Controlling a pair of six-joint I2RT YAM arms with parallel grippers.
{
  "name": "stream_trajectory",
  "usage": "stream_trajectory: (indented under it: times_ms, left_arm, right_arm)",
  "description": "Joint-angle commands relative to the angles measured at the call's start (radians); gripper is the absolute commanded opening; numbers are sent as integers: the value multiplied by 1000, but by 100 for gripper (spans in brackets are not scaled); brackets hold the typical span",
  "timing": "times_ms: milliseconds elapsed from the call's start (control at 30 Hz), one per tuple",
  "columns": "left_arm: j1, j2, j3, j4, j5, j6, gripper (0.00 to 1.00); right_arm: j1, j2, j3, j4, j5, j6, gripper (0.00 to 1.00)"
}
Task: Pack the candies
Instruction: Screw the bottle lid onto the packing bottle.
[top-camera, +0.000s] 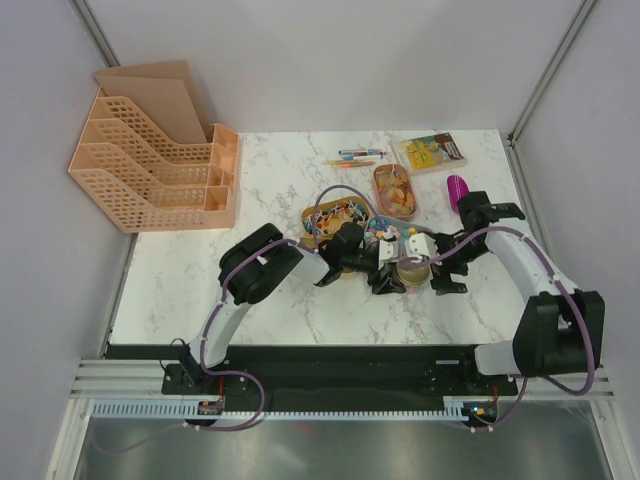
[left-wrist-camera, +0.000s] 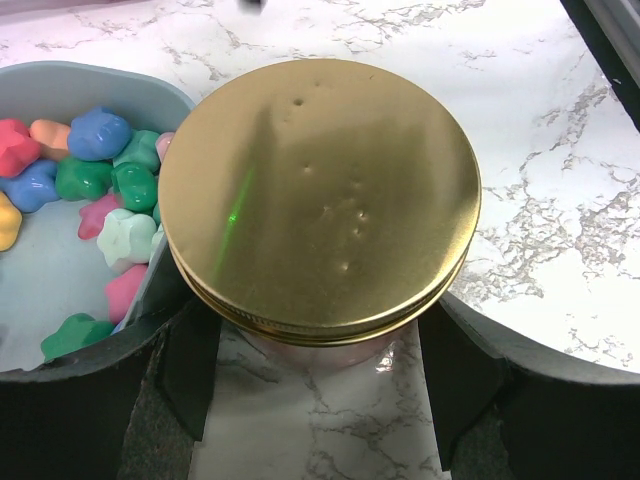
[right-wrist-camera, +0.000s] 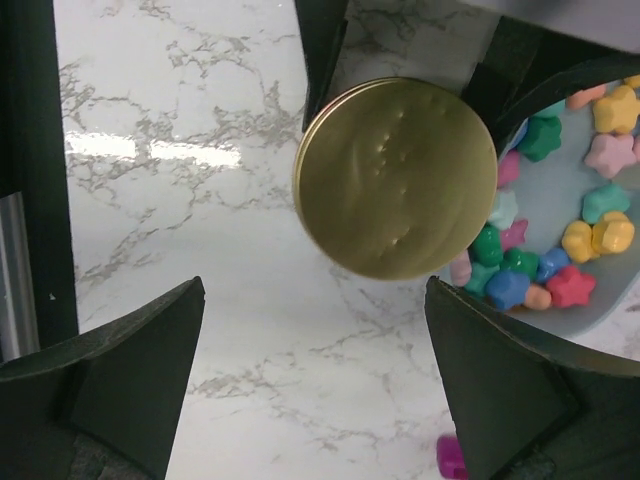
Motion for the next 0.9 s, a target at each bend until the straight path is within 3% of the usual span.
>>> stream_trajectory:
  times_ms: [0, 333, 867]
  left_arm:
    - [25, 193, -102, -627, -234, -118, 2]
    - [26, 193, -102, -627, -239, -117, 2]
    - [25, 200, -93, -636, -240, -114, 2]
  right_arm:
    - [-2, 83, 60, 34, -107, -92, 98]
    - [41, 276, 200, -26, -126, -203, 98]
    - [119, 359, 213, -110, -75, -253, 98]
